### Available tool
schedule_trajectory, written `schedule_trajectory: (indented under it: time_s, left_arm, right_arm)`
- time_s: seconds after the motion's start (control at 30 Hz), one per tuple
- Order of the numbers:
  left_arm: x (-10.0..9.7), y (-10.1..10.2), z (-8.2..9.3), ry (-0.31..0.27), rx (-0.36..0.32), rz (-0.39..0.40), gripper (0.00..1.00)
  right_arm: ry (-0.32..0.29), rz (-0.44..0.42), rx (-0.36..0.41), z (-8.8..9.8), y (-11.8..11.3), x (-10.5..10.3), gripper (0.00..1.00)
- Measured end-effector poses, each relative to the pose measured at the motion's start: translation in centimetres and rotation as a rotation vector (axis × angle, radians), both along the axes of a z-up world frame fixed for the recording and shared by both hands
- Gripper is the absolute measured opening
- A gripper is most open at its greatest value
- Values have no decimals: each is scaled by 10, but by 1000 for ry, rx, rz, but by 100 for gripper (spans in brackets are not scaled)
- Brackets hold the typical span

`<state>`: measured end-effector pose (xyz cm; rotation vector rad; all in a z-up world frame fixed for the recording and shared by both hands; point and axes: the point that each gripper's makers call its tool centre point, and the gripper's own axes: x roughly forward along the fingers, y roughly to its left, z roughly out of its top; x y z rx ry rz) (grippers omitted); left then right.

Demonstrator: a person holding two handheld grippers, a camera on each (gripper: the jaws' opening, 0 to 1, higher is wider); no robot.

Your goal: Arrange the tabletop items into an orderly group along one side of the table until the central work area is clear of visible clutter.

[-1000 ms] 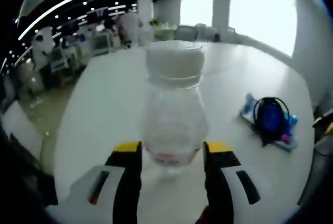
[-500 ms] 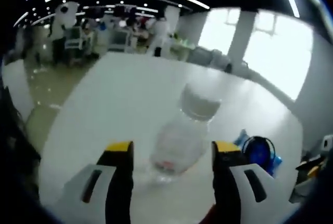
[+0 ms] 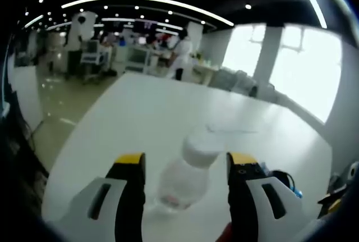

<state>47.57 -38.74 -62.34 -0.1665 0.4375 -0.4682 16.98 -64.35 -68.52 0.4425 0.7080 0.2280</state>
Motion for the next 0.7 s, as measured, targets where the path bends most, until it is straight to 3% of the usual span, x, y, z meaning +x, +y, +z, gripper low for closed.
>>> schedule_trajectory:
  time_s: [0.4,0.5,0.57,0.67,0.7]
  left_arm:
    - [8,-5,20,-68,14,15,48]
    - [8,-7,22,-63,-21,16,42]
    - [9,-4,22,-71,-8,35,39]
    - [8,-2,23,-74,-8,45,22]
    - [8,-3,24,-85,6,28,22]
  right_arm:
    - [2,4,-1,-1,0,0,59]
    - [1,6,-1,-1,1,-1,59]
    - [3,4,-2,-1,0,-1,59]
    - [3,-1,1,-1,-1,-1,59]
    - [4,-1,1,-1,-1,-1,58]
